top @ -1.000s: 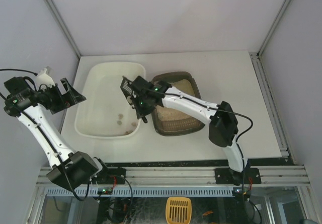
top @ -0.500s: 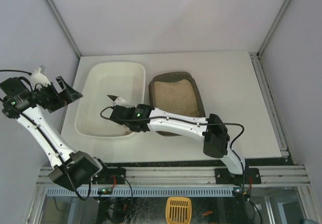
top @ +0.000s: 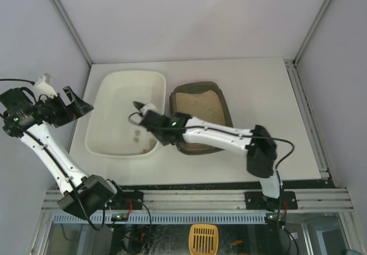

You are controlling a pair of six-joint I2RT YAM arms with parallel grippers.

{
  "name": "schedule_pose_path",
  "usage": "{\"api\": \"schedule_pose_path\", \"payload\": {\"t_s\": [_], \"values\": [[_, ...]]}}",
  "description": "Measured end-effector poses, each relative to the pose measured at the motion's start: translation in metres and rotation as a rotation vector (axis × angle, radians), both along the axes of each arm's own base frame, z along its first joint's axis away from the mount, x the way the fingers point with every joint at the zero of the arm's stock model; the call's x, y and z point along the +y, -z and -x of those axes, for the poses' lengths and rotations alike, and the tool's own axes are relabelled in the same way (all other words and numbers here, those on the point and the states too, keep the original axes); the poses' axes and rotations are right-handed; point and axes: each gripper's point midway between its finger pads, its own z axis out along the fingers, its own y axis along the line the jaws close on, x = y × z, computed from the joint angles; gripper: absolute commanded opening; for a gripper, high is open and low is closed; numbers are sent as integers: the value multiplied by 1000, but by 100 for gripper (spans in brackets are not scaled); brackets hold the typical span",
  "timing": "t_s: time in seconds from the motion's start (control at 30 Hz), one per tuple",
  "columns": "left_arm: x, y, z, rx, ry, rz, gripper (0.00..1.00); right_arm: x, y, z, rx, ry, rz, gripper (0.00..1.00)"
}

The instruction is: Clean the litter box

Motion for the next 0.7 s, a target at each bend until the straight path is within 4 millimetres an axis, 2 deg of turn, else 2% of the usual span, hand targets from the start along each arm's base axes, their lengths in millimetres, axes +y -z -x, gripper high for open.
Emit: {"api": "schedule_pose_path", "payload": {"t_s": [0.07, 0.13, 0.3, 0.4, 0.47, 0.57, 0.7], "values": [[-5, -6, 0, -25, 14, -24, 97, -21, -1, -4, 106, 45, -95, 0], [-15, -11, -1, -45, 45, -70, 97, -46, -13, -15, 209, 118, -262, 0], [-87, -20, -20, -86, 259, -159, 100, -112, -68, -53, 261, 304, -674, 0], [-132, -24, -34, -111, 322, -152, 100, -128, -87, -44, 270, 314, -798, 0], [-156, -23, -40, -114, 326, -126, 100, -137, -93, -35, 284, 313, -851, 0], [-194, -19, -50, -120, 300, -61, 100, -154, -93, -24, 311, 329, -926, 0], [-233, -4, -68, -87, 208, 1, 100, -191, -83, -22, 321, 431, -1041, 0]]}}
